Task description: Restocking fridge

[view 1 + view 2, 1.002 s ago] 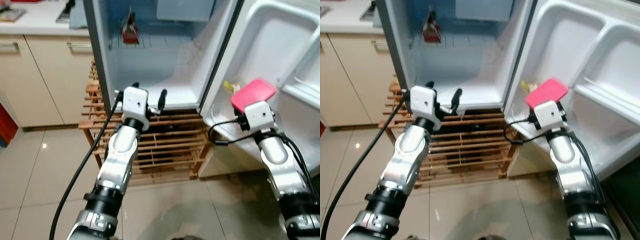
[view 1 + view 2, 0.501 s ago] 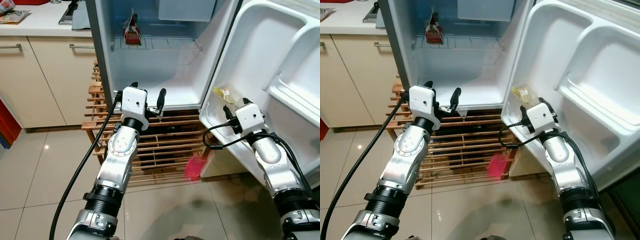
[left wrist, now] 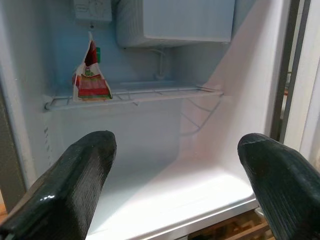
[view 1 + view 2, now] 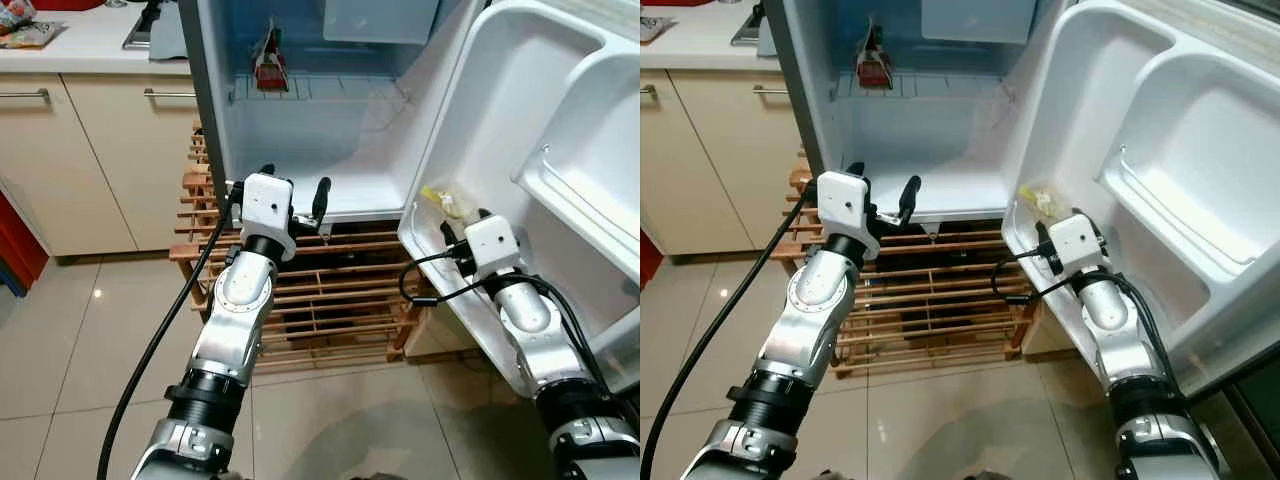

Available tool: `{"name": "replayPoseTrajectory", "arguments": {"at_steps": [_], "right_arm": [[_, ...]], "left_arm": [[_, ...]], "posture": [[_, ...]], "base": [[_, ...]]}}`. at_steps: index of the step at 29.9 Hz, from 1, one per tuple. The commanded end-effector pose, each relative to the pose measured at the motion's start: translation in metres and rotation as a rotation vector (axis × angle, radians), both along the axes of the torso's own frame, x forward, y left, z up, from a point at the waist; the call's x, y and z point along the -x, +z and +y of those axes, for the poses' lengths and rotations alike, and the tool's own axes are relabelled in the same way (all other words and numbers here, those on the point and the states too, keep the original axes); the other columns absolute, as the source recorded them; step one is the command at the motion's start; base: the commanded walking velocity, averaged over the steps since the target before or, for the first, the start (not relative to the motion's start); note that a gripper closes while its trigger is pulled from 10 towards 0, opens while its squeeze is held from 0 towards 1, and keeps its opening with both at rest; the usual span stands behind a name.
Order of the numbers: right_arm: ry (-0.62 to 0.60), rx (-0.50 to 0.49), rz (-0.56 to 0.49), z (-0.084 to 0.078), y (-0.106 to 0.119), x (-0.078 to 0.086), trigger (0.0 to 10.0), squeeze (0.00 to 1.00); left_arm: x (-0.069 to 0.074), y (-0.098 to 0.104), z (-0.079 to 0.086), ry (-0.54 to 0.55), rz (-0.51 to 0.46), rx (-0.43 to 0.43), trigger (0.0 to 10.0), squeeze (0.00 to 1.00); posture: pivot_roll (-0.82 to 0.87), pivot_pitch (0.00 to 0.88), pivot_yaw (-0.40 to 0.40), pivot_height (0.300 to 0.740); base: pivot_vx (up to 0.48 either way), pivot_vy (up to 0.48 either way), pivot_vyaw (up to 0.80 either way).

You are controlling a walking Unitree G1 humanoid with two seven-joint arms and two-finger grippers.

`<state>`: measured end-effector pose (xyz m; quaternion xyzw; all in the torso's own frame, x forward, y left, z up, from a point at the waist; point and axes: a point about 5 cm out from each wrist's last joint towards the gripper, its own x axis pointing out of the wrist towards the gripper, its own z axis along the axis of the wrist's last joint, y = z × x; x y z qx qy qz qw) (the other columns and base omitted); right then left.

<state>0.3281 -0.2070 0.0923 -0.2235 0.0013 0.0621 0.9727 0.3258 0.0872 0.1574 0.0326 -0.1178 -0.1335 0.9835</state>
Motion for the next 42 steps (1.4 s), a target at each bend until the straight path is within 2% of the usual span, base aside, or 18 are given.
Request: {"name": "replayPoseTrajectory", "arguments": {"at_steps": [1,8,12,19,21,22,23,28,35,42], "right_arm": [[-0.022,-0.005,0.036,0.0,-0.005,-0.002,0.0,0.0],[-0.05,-0.022,0.116,0.006,-0.025,0.001,0.0,0.0],[-0.059,-0.011,0.131,0.003,-0.03,0.002,0.0,0.0],[-0.03,0.12,0.09,-0.007,-0.026,0.004,0.0,0.0],[-0.058,0.143,0.077,-0.014,-0.024,0.005,0.0,0.0],[-0.065,0.145,0.073,-0.016,-0.023,0.005,8.9,1.0],[-0.075,0.146,0.061,-0.019,-0.022,0.005,10.0,1.0],[-0.136,0.121,-0.026,-0.028,-0.006,0.003,10.0,1.0],[-0.152,0.09,-0.04,-0.026,-0.005,0.006,10.0,1.0],[-0.202,0.069,-0.027,-0.033,-0.007,0.008,10.0,1.0]], "left_arm": [[-0.001,0.004,-0.002,-0.008,-0.004,-0.003,10.0,0.0],[-0.001,0.003,-0.001,-0.004,-0.001,-0.006,10.0,0.0],[-0.001,0.003,0.0,0.0,0.0,-0.007,10.0,0.0],[0.0,0.003,0.0,0.005,0.001,-0.006,10.0,0.0],[0.0,0.003,0.0,0.005,0.001,-0.007,10.0,0.0],[-0.001,0.003,0.0,0.005,0.0,-0.007,10.0,0.0],[-0.001,0.003,0.0,0.006,0.0,-0.006,10.0,0.0],[-0.001,0.004,0.001,0.008,-0.002,-0.007,10.0,0.0],[0.0,0.003,0.001,0.007,-0.001,-0.008,10.0,0.0],[-0.001,0.003,0.001,0.001,-0.001,-0.012,10.0,0.0]], "posture": [[-0.04,0.0,-0.058,0.74],[-0.03,0.0,-0.06,0.74],[-0.03,0.0,-0.063,0.74],[-0.03,0.0,-0.066,0.74],[-0.03,0.0,-0.065,0.74],[-0.03,0.0,-0.066,0.74],[-0.03,0.0,-0.066,0.74],[-0.03,0.0,-0.068,0.74],[-0.03,0.0,-0.072,0.74],[-0.04,0.0,-0.07,0.74]], "base": [[0.0,0.0,0.0],[0.0,0.0,0.0],[0.0,0.0,0.0],[0.0,0.0,0.0],[0.0,0.0,0.0],[0.0,0.0,0.0],[0.0,0.0,0.0],[0.0,0.0,0.0],[0.0,0.0,0.0],[0.0,0.0,0.0]]}}
